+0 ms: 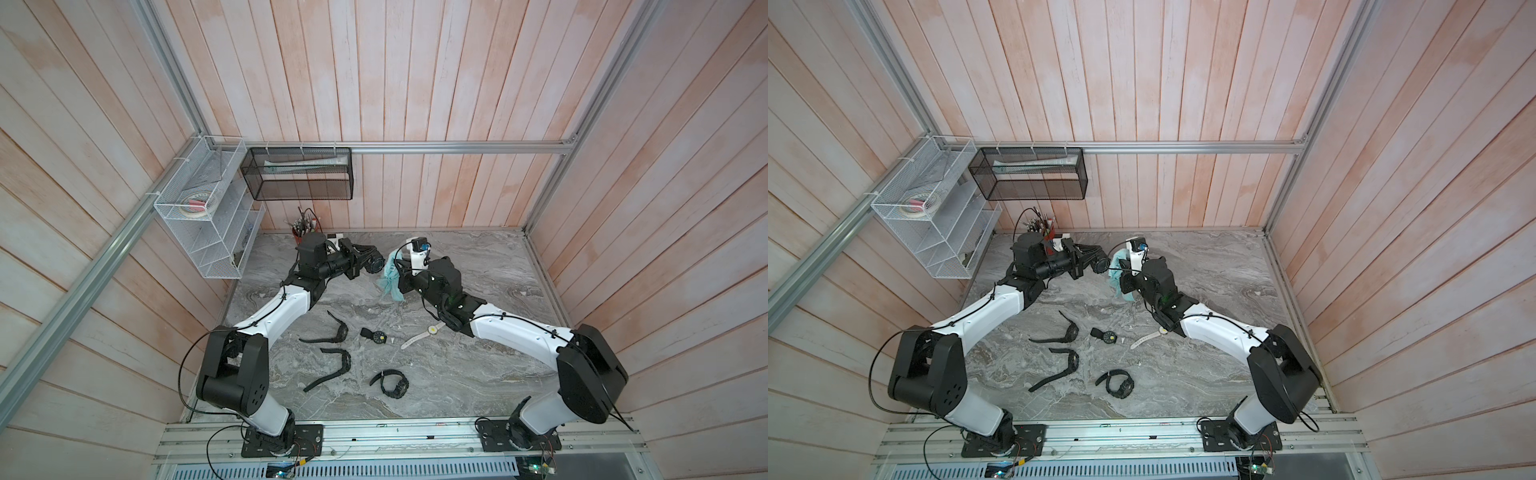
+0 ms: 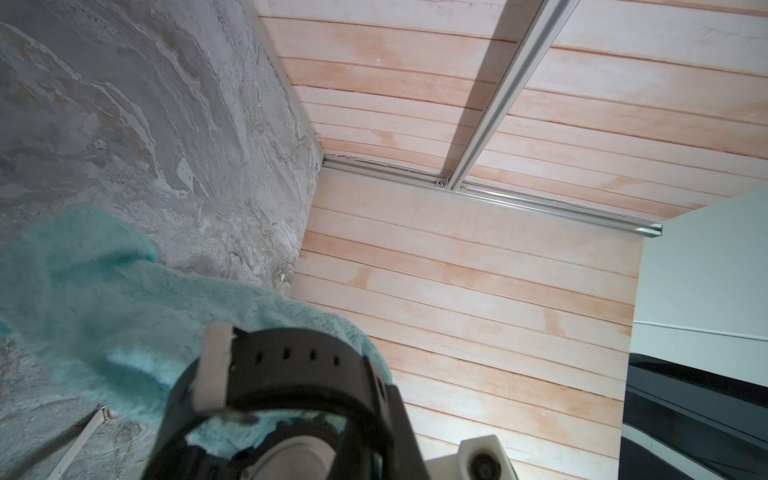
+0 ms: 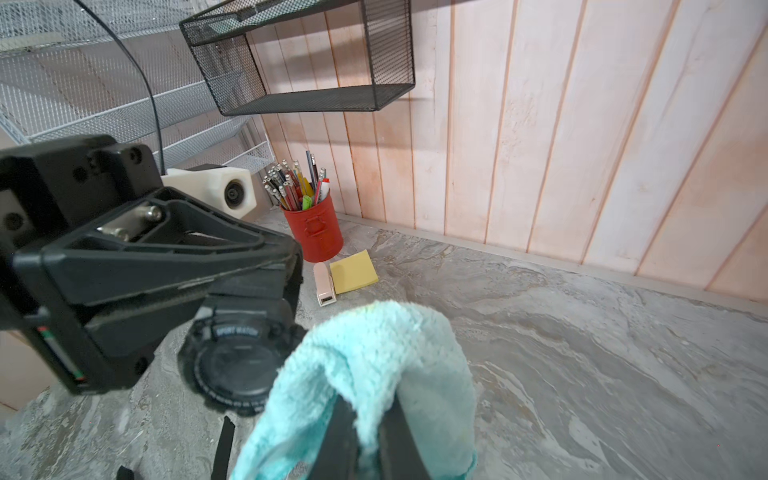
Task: Wipe the watch dial
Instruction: Wipe the dirt from the watch dial.
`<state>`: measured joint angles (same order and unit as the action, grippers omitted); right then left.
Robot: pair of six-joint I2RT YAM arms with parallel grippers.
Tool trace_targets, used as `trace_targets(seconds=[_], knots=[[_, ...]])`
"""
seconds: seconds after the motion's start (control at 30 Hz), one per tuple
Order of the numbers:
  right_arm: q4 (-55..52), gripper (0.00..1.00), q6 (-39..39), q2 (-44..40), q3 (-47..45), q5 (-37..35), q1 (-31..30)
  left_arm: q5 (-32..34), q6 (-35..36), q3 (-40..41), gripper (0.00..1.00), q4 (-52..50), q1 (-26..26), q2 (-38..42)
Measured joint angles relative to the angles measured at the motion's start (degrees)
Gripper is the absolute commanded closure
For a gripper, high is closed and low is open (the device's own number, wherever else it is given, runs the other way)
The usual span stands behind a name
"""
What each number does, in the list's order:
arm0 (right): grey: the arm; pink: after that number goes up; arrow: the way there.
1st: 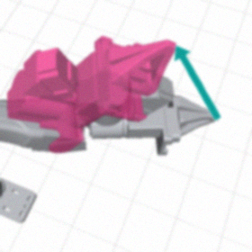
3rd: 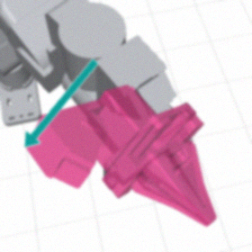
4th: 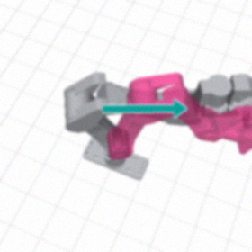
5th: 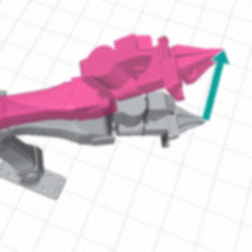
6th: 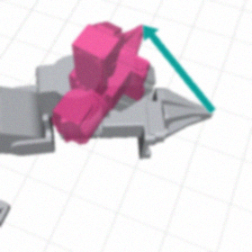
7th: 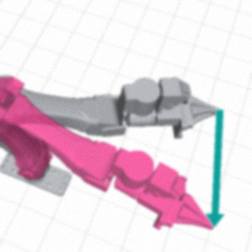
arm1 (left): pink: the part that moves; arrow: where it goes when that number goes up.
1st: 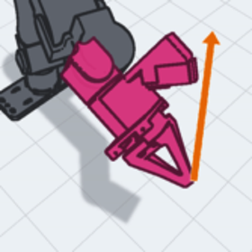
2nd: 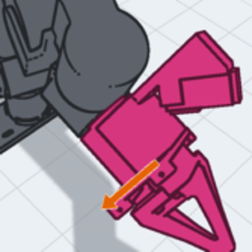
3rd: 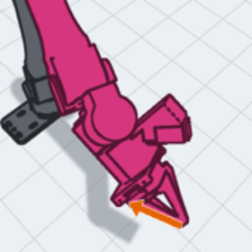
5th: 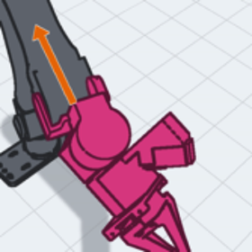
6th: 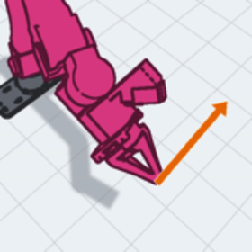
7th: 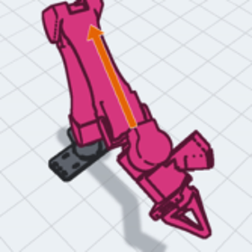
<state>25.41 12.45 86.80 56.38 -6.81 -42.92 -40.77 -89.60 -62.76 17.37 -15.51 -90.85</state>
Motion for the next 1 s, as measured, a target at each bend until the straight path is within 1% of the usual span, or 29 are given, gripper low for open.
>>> trace_targets(seconds=[0.17, 0.4, 0.6, 0.7, 0.87, 1.0], knots=[[-0.33, 1.0, -0.04, -2.69, -2.08, -0.26, 0.72, 0.0, 0.0, 0.0, 1.0, 0.0, 0.35, 0.0], [-0.22, 1.0, -1.05, -2.78, -2.58, 3.63, -0.44, 0.0, 0.0, 0.0, 1.0, 0.0, 0.35, 0.0], [0.94, 1.0, -2.19, 1.55, 1.7, 7.76, -2.8, 0.04, 0.0, 0.0, 1.0, -0.04, 0.22, 0.0], [1.6, 1.0, -2.23, 3.89, 3.54, 8.66, -3.19, 0.07, 0.0, 0.0, 1.0, -0.04, 0.09, 0.0], [1.44, 1.0, -2.16, 6.05, 5.11, 7.98, -3.19, 0.5, 0.04, 0.0, 1.0, -0.46, 0.13, 0.0], [-1.14, 1.0, -1.73, 7.17, 7.39, 5.33, -3.34, 1.51, 0.07, 0.0, 1.0, -0.5, 0.2, 0.0]])
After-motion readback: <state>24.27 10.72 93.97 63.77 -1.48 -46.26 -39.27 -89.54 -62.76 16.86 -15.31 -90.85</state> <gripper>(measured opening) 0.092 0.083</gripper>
